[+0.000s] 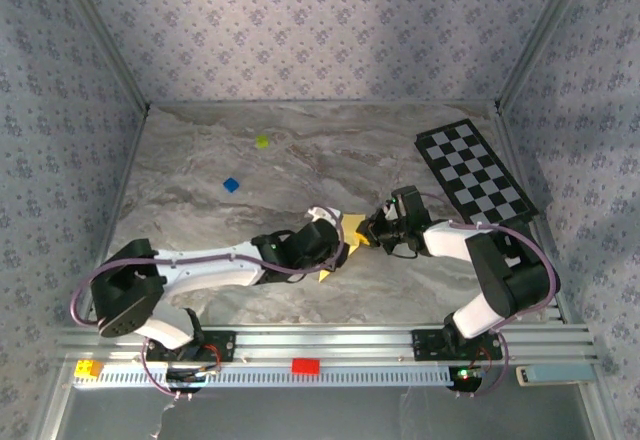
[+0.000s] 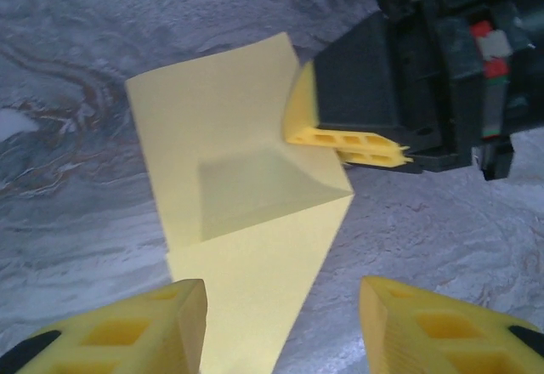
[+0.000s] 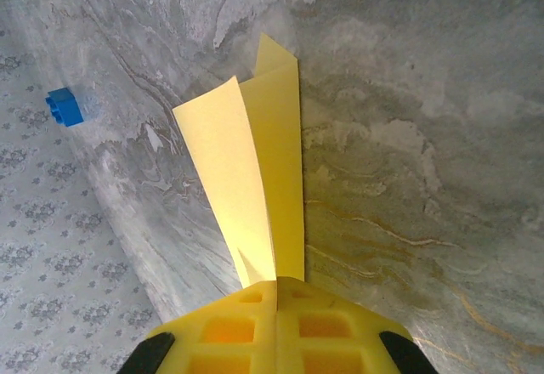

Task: Fold a paper plane with a square sheet of paper (pick it up from the middle)
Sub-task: Fold the wing for the fifth time at the center of the table.

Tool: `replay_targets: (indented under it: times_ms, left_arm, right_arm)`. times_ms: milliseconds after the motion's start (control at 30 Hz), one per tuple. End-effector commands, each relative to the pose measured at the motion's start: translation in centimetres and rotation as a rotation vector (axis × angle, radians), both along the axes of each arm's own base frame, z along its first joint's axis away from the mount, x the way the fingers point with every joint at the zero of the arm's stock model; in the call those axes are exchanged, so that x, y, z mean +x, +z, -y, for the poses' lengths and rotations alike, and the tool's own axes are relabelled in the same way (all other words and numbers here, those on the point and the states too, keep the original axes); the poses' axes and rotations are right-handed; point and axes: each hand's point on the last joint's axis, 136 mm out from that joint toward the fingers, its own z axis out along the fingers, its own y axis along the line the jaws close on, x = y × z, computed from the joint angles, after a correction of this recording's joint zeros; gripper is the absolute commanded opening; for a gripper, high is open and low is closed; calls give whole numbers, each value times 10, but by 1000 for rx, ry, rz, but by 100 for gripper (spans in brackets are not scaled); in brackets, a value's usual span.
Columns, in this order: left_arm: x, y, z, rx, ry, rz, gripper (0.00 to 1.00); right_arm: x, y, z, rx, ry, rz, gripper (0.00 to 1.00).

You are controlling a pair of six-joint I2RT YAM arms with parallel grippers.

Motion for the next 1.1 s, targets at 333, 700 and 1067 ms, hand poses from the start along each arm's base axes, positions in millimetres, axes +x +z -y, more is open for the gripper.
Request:
replay_targets:
  times_ms: [333, 700, 1067]
  left_arm:
    - [-16, -35, 20, 334, -120, 39, 52]
    - [-16, -59, 11, 442, -93, 50, 50]
    - [-12, -66, 2, 501, -56, 74, 39]
  right_arm:
    - [2, 12, -1, 20, -15, 8, 0]
    - [3, 13, 1, 26, -24, 4, 0]
    - [3, 13, 1, 26, -25, 2, 0]
